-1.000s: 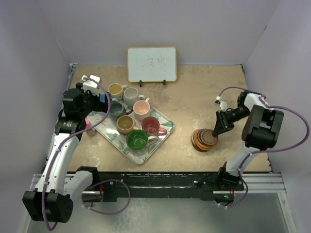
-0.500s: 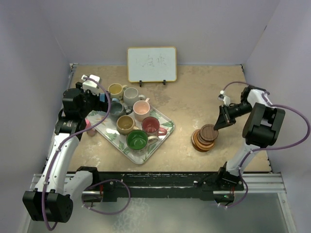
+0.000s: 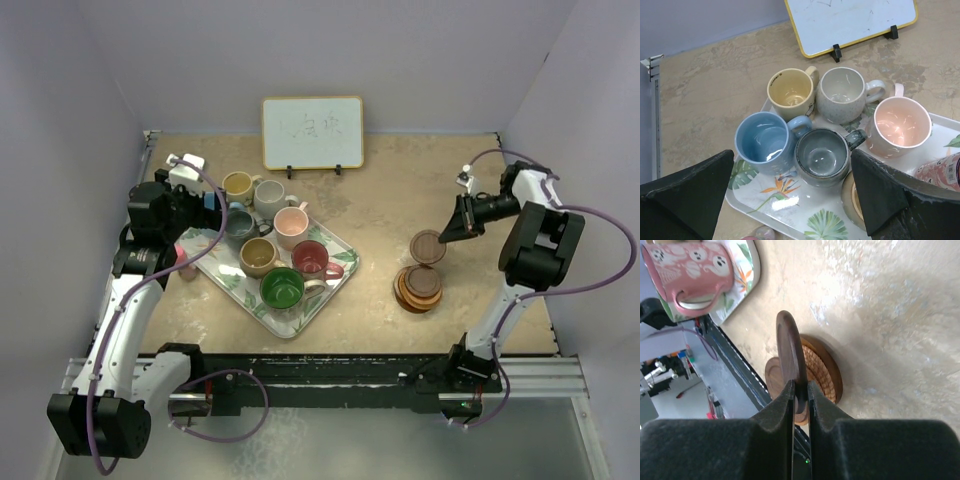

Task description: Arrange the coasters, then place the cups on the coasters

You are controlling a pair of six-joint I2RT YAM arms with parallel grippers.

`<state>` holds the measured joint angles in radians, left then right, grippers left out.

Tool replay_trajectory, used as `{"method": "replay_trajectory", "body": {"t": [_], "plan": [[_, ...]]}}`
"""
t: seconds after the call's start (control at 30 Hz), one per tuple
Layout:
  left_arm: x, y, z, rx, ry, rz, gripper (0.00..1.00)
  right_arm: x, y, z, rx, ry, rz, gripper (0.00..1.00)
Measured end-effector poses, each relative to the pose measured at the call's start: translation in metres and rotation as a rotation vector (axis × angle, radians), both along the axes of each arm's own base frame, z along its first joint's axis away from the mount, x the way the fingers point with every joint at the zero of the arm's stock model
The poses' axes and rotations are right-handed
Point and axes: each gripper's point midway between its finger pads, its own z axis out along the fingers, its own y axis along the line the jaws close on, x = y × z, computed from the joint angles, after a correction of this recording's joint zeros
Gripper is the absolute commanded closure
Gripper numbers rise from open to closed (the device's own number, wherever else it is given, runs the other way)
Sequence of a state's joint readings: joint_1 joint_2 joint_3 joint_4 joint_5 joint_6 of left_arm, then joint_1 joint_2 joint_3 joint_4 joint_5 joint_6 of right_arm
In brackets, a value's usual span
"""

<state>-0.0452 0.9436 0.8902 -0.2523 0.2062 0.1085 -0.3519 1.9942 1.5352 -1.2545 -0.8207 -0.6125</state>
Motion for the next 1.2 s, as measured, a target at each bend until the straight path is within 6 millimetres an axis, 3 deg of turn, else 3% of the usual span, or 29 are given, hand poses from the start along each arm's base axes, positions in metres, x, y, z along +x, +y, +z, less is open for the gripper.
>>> {"method": "replay_trajectory", "body": {"t": [0.2,0.43,0.7,1.0,1.13,1.2], "plan": [[0.0,0.002,-0.001,0.0,0.005,0.005,0.03,0.029,0.002,0.002,0.045,-0.007,-0.101,1.0],[0.003,0.004,-0.004,0.001,0.022,0.014,0.03,0.07,0.002,-0.01,0.045,-0.036,-0.211,1.0],[0.008,0.009,-0.009,0.001,0.043,0.027,0.02,0.125,0.024,-0.03,0.047,-0.065,-0.259,1.0],[0.01,0.012,-0.009,0.001,0.048,0.037,0.02,0.156,0.063,-0.043,0.06,-0.065,-0.238,1.0],[0.01,0.013,-0.007,-0.001,0.042,0.04,0.02,0.163,0.07,-0.045,0.072,-0.057,-0.238,1.0],[0.011,0.014,-0.007,-0.002,0.042,0.043,0.02,0.164,0.07,-0.046,0.077,-0.051,-0.243,0.95]]}}
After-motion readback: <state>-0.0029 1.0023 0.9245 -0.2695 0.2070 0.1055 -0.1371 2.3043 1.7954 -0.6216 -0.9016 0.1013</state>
